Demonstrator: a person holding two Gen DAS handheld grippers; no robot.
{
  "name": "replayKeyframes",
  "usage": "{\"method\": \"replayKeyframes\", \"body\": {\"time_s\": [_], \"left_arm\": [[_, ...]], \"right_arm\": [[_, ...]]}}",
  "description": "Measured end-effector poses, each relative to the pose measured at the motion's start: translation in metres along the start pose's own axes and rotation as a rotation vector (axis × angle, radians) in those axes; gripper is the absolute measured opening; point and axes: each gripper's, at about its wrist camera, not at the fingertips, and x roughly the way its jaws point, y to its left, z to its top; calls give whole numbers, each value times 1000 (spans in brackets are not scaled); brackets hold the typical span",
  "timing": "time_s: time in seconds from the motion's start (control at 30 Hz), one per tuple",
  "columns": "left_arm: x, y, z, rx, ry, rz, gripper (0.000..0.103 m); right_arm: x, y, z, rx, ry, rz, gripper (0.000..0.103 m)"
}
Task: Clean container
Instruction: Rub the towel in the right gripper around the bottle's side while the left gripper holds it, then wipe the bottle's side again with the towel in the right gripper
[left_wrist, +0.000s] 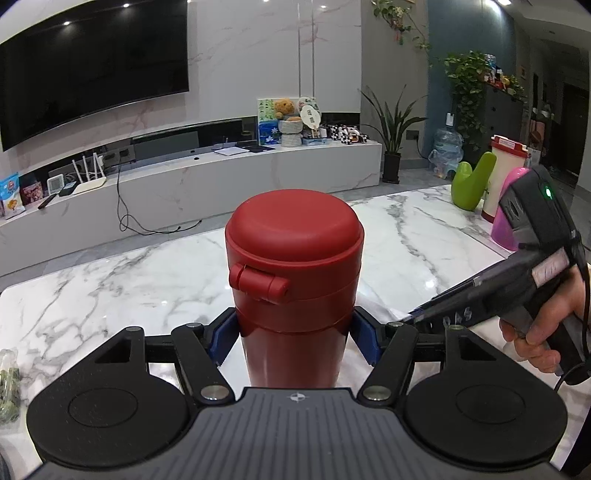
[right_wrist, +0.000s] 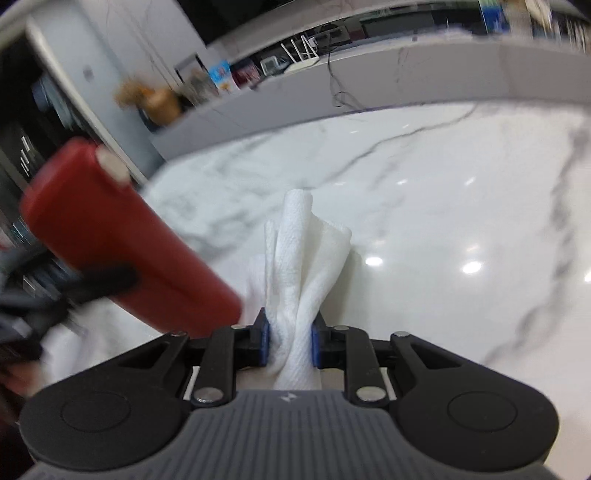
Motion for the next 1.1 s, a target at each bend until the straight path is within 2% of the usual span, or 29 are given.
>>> {"method": "replayKeyframes", "body": {"time_s": [0.17,0.3,0.37,0.47,0.53,0.6,0.67,0.73,0.83,0.9,1.1], "left_arm": [[-1,-5,-1,-22,-4,38,74],[-3,-8,0,-66,-5,68,75],[-6,-10,0,-84,-9,82,75],[-9,-12,1,-98,-21,100,75],[-11,-13,2,-116,-28,109,75],[-13,-13,2,-134,-32,114,75],[-14,-13,3,-143,-36,121,75],[-14,-14,4,-149,-40,126,75],[-15,-13,6,-161,-43,129,75],[-15,-13,7,-171,-46,129,75],[-14,-11,8,-218,-53,137,75]], "right_arm": [[6,7,-5,-106,31,-87,27],[6,14,-3,-194,17,-159,40],[0,13,-4,-244,-10,-185,42],[-14,30,-9,-333,-65,-183,48],[-13,42,-10,-396,-86,-174,59],[-12,53,-17,-454,-106,-182,66],[-8,61,-24,-513,-93,-197,68],[2,66,-31,-552,-84,-251,69],[7,66,-36,-565,-85,-297,76],[8,62,-36,-535,-77,-269,78],[14,51,-32,-455,-64,-265,78]]}}
